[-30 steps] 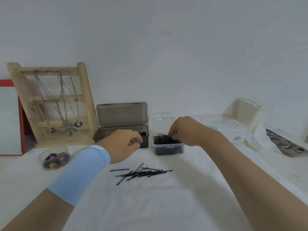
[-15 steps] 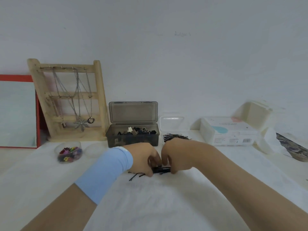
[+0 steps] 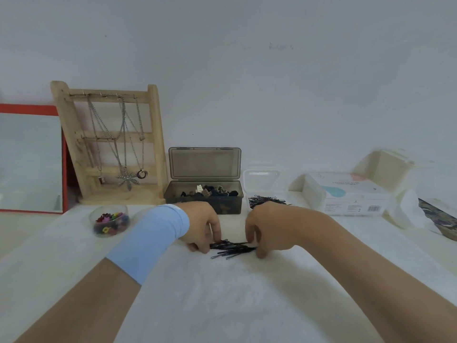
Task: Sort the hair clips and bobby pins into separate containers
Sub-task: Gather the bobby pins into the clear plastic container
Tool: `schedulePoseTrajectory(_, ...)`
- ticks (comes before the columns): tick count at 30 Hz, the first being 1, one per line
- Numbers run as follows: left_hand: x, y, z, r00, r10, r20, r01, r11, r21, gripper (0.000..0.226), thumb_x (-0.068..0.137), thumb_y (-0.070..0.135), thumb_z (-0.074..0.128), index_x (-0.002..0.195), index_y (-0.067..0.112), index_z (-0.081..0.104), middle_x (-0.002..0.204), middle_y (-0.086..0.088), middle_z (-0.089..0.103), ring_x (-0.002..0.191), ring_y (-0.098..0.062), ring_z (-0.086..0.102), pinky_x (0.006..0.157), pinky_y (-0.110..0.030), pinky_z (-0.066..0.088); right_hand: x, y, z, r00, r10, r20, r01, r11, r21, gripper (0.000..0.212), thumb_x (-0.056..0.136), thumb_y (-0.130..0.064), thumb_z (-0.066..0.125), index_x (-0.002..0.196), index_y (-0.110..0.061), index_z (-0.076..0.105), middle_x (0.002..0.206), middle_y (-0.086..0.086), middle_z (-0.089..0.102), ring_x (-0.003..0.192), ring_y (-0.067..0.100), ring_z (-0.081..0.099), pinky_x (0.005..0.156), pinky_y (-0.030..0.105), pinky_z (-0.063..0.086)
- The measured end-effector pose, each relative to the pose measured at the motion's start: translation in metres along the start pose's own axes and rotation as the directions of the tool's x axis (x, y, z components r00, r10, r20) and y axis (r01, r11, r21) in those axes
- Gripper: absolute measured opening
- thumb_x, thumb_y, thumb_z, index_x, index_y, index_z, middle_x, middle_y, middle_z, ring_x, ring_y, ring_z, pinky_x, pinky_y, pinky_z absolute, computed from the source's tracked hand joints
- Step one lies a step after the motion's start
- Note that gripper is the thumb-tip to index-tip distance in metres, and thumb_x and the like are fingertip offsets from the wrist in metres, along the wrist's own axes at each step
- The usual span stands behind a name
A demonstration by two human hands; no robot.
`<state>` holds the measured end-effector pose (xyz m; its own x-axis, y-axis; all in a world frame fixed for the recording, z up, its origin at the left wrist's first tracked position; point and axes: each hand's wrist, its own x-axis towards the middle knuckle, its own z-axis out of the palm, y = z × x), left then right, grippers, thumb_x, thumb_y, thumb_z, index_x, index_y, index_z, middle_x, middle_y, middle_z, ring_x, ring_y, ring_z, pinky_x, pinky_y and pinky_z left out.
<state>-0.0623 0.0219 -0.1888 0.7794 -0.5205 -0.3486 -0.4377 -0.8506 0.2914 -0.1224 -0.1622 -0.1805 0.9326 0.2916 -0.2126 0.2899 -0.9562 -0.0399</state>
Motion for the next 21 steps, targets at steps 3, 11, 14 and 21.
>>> schedulePoseTrajectory(3,0.001,0.005,0.002,0.999,0.047,-0.010,-0.047,0.999,-0.010,0.031,0.082,0.006,0.073,0.105,0.026,0.073,0.087,0.012,0.066,0.068,-0.009,0.066,0.065,-0.017,0.056,0.000,0.000,0.001,1.000,-0.006,0.005,0.006,1.000,-0.024,0.024,0.082,-0.018,0.075,0.106,-0.018,0.076,0.085,-0.002,0.070,0.064,0.006,0.051,0.046,0.006,0.035)
schedulePoseTrajectory(11,-0.008,0.020,-0.001,0.995,0.067,0.070,-0.074,0.991,0.108,0.046,0.081,0.036,0.069,0.126,0.034,0.062,0.113,0.017,0.065,0.102,-0.007,0.062,0.096,-0.027,0.050,-0.001,-0.001,-0.004,0.993,-0.029,-0.116,0.037,0.997,0.068,0.028,0.084,-0.021,0.072,0.113,-0.023,0.070,0.095,-0.009,0.064,0.086,0.010,0.056,0.074,0.021,0.046)
schedulePoseTrajectory(14,-0.004,0.024,0.005,0.997,0.071,0.033,-0.076,0.984,0.164,0.055,0.073,0.048,0.078,0.124,0.033,0.063,0.116,0.016,0.063,0.100,-0.009,0.061,0.090,-0.026,0.049,0.000,-0.007,0.002,0.997,-0.064,-0.036,0.064,0.998,-0.011,0.049,0.082,-0.032,0.073,0.127,-0.022,0.059,0.116,-0.001,0.058,0.101,0.018,0.057,0.082,0.029,0.049)
schedulePoseTrajectory(21,0.001,0.020,0.004,0.996,0.069,-0.053,-0.058,0.981,0.185,0.042,0.075,0.035,0.081,0.115,0.030,0.070,0.099,0.014,0.069,0.091,-0.010,0.065,0.081,-0.024,0.054,0.010,-0.002,0.011,0.993,-0.070,-0.092,0.080,0.991,0.104,0.023,0.085,-0.026,0.073,0.107,-0.020,0.076,0.096,-0.002,0.071,0.083,0.012,0.057,0.060,0.013,0.039)
